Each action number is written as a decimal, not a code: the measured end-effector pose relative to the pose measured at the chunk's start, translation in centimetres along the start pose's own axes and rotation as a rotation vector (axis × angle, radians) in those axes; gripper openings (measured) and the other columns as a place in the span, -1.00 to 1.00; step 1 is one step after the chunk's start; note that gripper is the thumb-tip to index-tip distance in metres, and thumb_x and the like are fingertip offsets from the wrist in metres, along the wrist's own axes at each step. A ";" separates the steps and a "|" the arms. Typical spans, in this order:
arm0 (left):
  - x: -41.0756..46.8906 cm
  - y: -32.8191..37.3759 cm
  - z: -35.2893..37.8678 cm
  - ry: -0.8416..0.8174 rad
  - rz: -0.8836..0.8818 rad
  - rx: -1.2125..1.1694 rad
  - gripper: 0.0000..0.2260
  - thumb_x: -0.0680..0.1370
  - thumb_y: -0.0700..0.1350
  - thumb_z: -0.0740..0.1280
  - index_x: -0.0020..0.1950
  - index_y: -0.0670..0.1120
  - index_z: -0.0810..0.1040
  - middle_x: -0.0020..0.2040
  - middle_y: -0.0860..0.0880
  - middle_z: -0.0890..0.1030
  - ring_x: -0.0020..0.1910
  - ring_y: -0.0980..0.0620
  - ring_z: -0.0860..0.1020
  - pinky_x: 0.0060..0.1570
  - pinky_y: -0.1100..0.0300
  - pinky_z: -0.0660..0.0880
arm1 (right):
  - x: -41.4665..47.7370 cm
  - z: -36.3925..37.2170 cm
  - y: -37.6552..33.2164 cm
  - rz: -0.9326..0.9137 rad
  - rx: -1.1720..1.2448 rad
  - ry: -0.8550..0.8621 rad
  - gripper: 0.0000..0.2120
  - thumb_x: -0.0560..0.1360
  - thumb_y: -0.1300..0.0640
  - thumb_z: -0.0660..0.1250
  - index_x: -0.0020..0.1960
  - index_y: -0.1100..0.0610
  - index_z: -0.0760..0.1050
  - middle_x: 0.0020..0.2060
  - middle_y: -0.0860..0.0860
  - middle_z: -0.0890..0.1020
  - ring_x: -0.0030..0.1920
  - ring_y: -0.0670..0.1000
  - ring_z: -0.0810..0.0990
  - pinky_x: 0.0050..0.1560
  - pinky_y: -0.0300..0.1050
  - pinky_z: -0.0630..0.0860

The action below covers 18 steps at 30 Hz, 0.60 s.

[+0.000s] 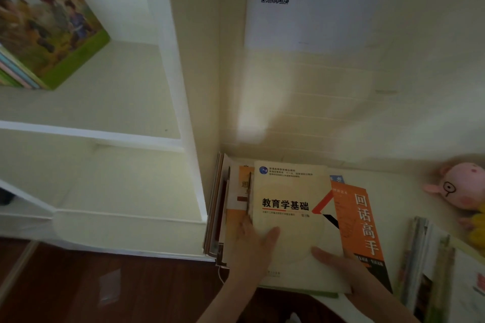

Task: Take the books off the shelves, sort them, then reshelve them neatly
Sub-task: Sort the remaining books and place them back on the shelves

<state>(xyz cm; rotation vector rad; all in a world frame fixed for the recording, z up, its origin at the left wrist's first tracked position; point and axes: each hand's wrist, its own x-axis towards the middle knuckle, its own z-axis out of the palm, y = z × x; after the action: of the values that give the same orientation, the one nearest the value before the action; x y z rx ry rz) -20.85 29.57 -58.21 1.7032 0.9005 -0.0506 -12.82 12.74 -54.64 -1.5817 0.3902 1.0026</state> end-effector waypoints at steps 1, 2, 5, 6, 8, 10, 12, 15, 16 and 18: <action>0.2 -0.2 0.4 -0.009 -0.002 -0.005 -0.24 0.24 0.41 0.22 0.33 0.03 0.35 0.17 0.08 0.53 0.08 0.08 0.54 0.10 0.00 0.53 | 0.1 -0.3 0.0 0.012 0.005 0.002 -0.42 0.21 0.28 0.48 0.19 0.09 0.41 0.02 0.20 0.59 0.00 0.25 0.58 -0.18 0.09 0.52; 0.3 -0.3 0.6 -0.016 -0.010 -0.023 -0.26 0.26 0.39 0.24 0.33 0.03 0.35 0.16 0.08 0.53 0.07 0.08 0.54 0.09 0.02 0.53 | 0.1 -0.5 0.0 0.022 0.014 0.000 -0.44 0.20 0.27 0.48 0.17 0.11 0.43 0.01 0.21 0.61 0.00 0.26 0.58 -0.17 0.10 0.53; 0.8 -0.6 0.8 -0.022 -0.029 -0.049 -0.32 0.27 0.36 0.29 0.30 0.05 0.39 0.12 0.10 0.56 0.02 0.12 0.57 0.04 0.04 0.56 | 0.3 -0.3 0.0 0.017 0.032 0.028 -0.53 0.23 0.11 0.49 0.11 0.06 0.47 -0.04 0.18 0.66 -0.03 0.23 0.63 -0.16 0.10 0.58; 0.9 -0.7 0.9 -0.019 -0.022 -0.035 -0.31 0.25 0.39 0.27 0.28 0.06 0.41 0.10 0.10 0.58 0.00 0.13 0.58 0.02 0.05 0.57 | 0.4 -0.1 0.0 0.010 0.007 0.031 -0.50 0.23 0.04 0.50 0.13 0.03 0.47 -0.03 0.16 0.66 -0.02 0.22 0.64 -0.11 0.12 0.60; 0.9 -0.7 0.8 -0.017 -0.010 0.005 -0.30 0.21 0.41 0.23 0.24 0.05 0.43 0.08 0.09 0.58 -0.02 0.13 0.58 -0.02 0.10 0.57 | 0.6 0.0 0.2 0.010 -0.022 0.031 -0.44 0.22 -0.03 0.52 0.18 0.02 0.46 0.02 0.14 0.66 0.02 0.21 0.64 0.05 0.18 0.59; 0.8 -0.5 0.7 -0.016 -0.019 0.005 -0.29 0.20 0.40 0.22 0.24 0.02 0.42 0.06 0.09 0.57 -0.04 0.12 0.58 -0.06 0.12 0.57 | 0.7 -0.1 0.4 0.004 -0.011 0.024 -0.45 0.22 -0.02 0.52 0.17 0.02 0.46 0.03 0.14 0.66 0.04 0.21 0.63 0.12 0.21 0.56; 0.7 -0.3 0.5 -0.011 -0.030 0.017 -0.32 0.26 0.37 0.27 0.26 0.02 0.40 0.09 0.08 0.57 -0.02 0.10 0.57 -0.01 0.06 0.56 | 0.7 -0.1 0.4 -0.014 -0.010 0.013 -0.45 0.23 -0.01 0.52 0.18 0.02 0.47 0.04 0.13 0.66 0.04 0.20 0.63 0.10 0.18 0.57; 0.7 -0.2 0.2 -0.027 -0.037 0.041 -0.33 0.29 0.35 0.28 0.28 -0.02 0.40 0.12 0.04 0.55 0.02 0.06 0.55 0.03 0.04 0.53 | 0.7 -0.2 0.6 -0.029 -0.011 -0.005 -0.45 0.22 0.00 0.53 0.18 0.02 0.48 0.03 0.11 0.67 0.02 0.17 0.64 0.01 0.11 0.59; 0.8 -0.3 0.1 -0.029 -0.040 0.048 -0.31 0.27 0.36 0.27 0.26 -0.02 0.40 0.11 0.04 0.54 0.03 0.05 0.54 0.03 0.04 0.53 | 0.7 -0.3 0.6 -0.030 -0.012 -0.008 -0.44 0.22 0.00 0.53 0.18 0.02 0.48 0.03 0.11 0.67 0.03 0.17 0.64 0.01 0.11 0.60; 0.8 -0.4 -0.1 -0.020 -0.028 0.024 -0.31 0.23 0.38 0.27 0.23 0.01 0.43 0.10 0.04 0.55 0.03 0.04 0.55 0.05 0.00 0.55 | 0.8 -0.4 0.7 -0.033 -0.006 -0.013 -0.45 0.23 0.01 0.53 0.18 0.03 0.48 0.02 0.11 0.67 0.02 0.17 0.65 -0.03 0.09 0.60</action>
<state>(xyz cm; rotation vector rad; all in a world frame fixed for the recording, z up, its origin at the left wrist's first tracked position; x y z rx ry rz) -20.58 30.08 -58.90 1.7090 0.9121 -0.0977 -12.71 12.42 -55.66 -1.5815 0.3516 0.9891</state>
